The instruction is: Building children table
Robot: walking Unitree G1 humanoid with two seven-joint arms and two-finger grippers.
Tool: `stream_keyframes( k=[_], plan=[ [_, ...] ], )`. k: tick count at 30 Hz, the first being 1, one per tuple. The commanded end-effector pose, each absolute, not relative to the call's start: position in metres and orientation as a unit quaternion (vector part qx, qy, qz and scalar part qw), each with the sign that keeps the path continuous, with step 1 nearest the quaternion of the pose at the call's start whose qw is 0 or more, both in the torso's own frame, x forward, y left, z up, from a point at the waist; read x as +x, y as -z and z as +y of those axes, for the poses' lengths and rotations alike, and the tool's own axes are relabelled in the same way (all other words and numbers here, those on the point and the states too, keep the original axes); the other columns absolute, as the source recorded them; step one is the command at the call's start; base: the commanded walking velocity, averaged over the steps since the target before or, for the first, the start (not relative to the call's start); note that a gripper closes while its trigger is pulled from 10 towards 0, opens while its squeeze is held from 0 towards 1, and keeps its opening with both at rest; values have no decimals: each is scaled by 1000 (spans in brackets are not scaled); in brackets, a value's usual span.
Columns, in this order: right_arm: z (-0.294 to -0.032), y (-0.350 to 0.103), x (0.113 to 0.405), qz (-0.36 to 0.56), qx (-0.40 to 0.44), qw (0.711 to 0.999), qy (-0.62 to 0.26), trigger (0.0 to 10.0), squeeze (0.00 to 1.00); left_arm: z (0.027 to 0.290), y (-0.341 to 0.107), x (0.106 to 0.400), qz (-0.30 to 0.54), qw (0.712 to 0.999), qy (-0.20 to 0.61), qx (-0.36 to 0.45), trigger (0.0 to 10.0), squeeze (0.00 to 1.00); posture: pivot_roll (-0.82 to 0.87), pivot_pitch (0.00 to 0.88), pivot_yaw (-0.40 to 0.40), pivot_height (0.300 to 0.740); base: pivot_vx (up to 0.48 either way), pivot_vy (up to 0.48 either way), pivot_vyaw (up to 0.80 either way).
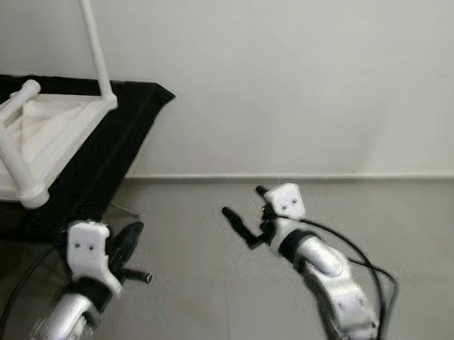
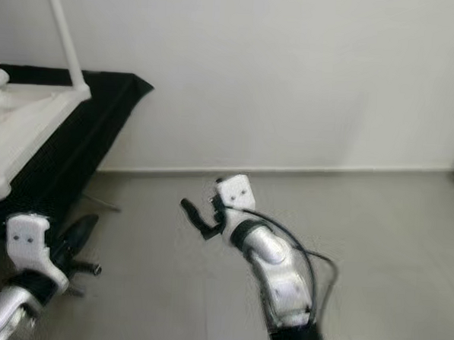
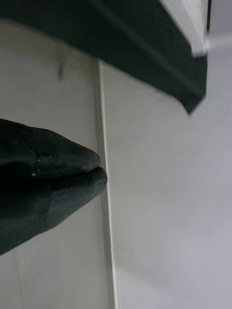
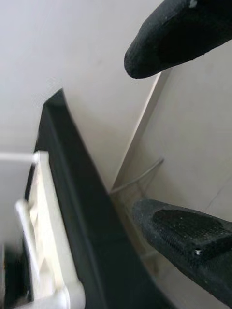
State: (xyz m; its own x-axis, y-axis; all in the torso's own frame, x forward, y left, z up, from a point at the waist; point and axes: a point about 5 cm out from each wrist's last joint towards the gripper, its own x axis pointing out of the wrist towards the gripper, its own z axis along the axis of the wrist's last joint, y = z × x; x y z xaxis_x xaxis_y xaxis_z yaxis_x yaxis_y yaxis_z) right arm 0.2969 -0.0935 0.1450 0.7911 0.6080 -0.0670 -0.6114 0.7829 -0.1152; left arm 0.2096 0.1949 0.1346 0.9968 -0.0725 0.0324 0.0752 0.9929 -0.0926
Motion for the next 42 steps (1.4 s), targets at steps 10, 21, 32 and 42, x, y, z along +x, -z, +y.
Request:
stream_keyframes(
  k=[10,21,32,42],
  plan=[
    [-100,-143,298,17,-79,944,-319,10000,0,191,-135,211,-17,998,46,-44,10000,0,-64,22,-44,740,378,0,0],
    [-97,-144,296,12,-88,937,-337,10000,0,192,-136,212,-17,998,47,-44,10000,0,-66,28,-36,740,373,0,436],
    [-92,-144,294,8,-95,924,-369,10000,0,192,-136,212,-16,998,48,-43,10000,0,-66,31,-31,740,366,0,800],
    [-88,-152,296,-15,-92,901,-424,10000,0,193,-137,213,-14,998,49,-37,10000,0,-50,29,-22,740,364,0,320]
  ],
)
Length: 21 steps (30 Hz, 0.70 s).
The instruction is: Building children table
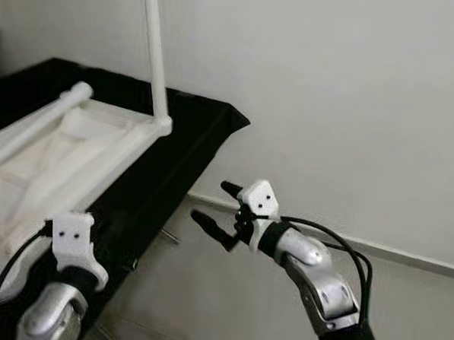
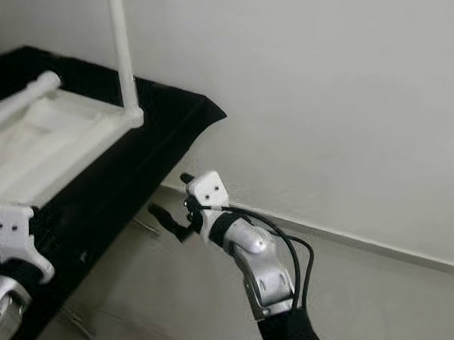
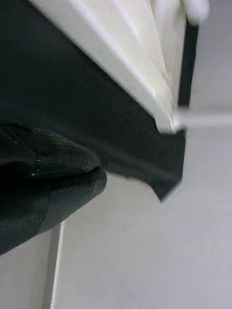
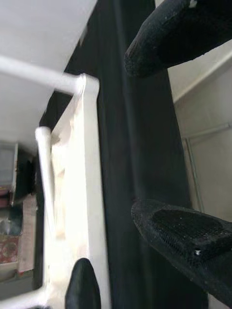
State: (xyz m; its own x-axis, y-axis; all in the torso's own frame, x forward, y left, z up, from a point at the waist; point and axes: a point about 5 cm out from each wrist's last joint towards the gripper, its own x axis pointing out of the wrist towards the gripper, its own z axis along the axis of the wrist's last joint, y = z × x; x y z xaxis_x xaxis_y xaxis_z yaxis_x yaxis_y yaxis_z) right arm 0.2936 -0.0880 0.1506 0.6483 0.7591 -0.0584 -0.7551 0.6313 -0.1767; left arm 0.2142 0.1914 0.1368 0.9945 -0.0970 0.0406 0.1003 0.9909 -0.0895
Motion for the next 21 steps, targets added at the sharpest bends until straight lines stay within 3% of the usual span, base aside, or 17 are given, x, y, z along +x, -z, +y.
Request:
stream_keyframes(
  k=[1,11,21],
  plan=[
    [-87,-152,295,-15,-95,898,-430,10000,0,193,-137,212,-14,998,49,-37,10000,0,-48,30,-25,740,364,0,0],
    [-87,-152,296,-19,-105,892,-440,10000,0,191,-138,213,-17,998,48,-39,10000,0,-62,37,-38,740,354,0,0],
    [-87,-149,295,-18,-123,883,-453,10000,0,190,-137,214,-14,998,46,-41,10000,0,-68,35,-35,740,0,0,800]
  ],
)
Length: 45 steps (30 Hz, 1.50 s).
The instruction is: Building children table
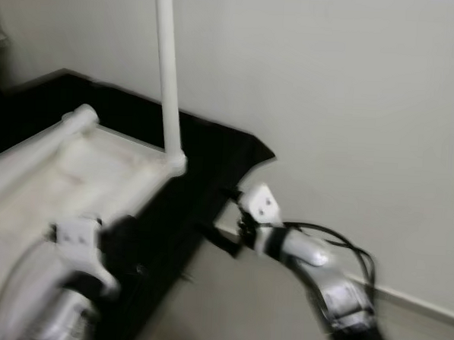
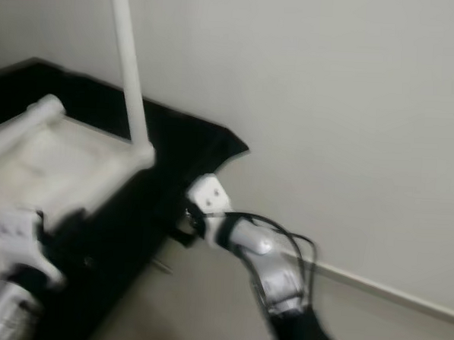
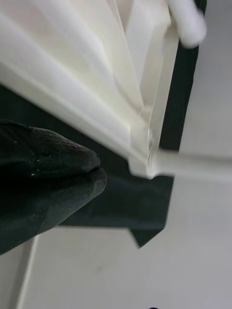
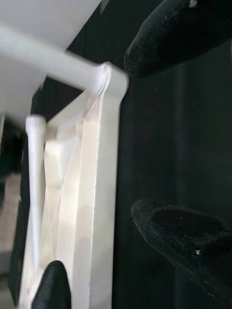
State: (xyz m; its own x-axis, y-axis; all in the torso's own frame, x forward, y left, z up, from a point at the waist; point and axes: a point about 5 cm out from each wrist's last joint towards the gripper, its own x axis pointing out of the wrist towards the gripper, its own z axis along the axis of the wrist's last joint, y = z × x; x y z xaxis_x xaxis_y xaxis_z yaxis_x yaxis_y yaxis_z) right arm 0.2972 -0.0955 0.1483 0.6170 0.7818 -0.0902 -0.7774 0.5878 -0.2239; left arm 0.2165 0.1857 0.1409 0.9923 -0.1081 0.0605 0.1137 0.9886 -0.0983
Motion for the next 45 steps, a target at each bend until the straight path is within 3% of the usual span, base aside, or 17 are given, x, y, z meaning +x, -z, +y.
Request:
stream_keyframes(
  k=[1,21,34,45],
  plan=[
    [-86,-149,295,-18,-123,882,-454,10000,0,191,-137,214,-14,998,46,-41,10000,0,-66,34,-35,740,0,0,800],
    [-85,-145,293,-18,-115,876,-469,10000,0,187,-136,213,-8,998,66,-20,10000,0,-57,20,-28,740,0,0,800],
    [-84,-145,291,-16,-124,861,-493,10000,0,186,-135,213,-3,997,70,-28,10000,0,-49,22,-33,740,0,-297,0],
    [-83,-144,291,-8,-147,854,-499,10000,0,184,-135,213,-3,997,74,-30,10000,0,-52,24,-37,740,0,0,800]
  ],
)
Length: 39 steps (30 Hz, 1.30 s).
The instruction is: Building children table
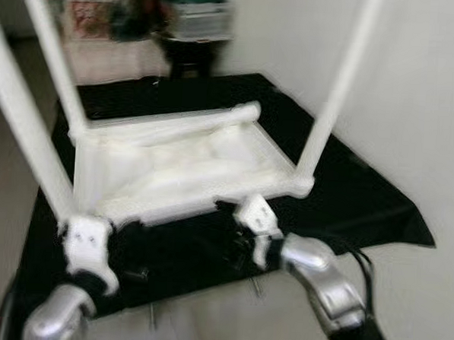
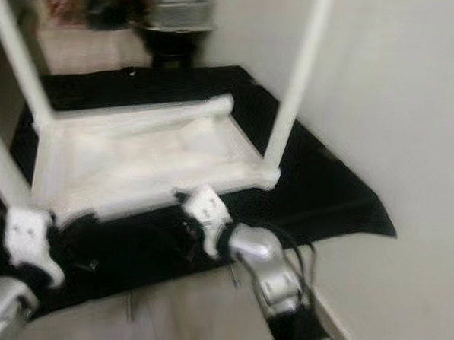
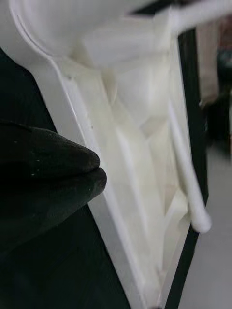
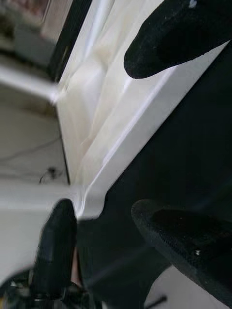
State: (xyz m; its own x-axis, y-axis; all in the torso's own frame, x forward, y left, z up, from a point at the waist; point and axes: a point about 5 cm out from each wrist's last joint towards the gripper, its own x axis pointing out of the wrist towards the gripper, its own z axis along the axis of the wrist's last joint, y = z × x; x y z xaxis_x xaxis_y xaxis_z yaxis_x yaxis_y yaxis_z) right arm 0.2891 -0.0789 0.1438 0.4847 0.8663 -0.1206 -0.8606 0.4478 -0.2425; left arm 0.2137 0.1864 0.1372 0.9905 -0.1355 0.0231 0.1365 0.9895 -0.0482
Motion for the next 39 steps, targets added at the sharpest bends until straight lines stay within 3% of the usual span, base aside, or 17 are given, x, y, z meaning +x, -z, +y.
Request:
stream_keyframes(
  k=[1,6,11,23,30,36,39],
  plan=[
    [-84,-144,292,-6,-147,858,-492,10000,0,184,-135,213,-4,997,73,-31,10000,0,-52,24,-37,740,0,0,800],
    [-88,-146,305,0,-148,889,-433,10000,0,184,-135,214,-3,997,74,-30,10000,0,-54,27,-36,740,0,0,640],
    [-92,-146,316,19,-178,900,-397,10000,0,184,-135,214,-2,997,76,-29,10000,0,-53,26,-29,740,0,0,0],
    [-83,-160,343,96,-300,859,-405,10000,0,182,-136,213,2,996,88,-30,10000,0,-40,37,-24,740,0,0,0],
    [-76,-156,361,173,-315,839,-409,10000,0,178,-138,209,5,995,99,-28,10000,0,-23,60,-30,740,0,0,0],
    [-80,-154,377,258,-308,838,-368,10000,0,174,-140,201,7,995,98,-30,10000,0,-1,97,-40,740,0,0,0],
    [-85,-162,385,256,-317,845,-345,10000,0,173,-141,199,8,995,98,-33,10000,0,3,109,-44,740,0,0,0]
  ],
)
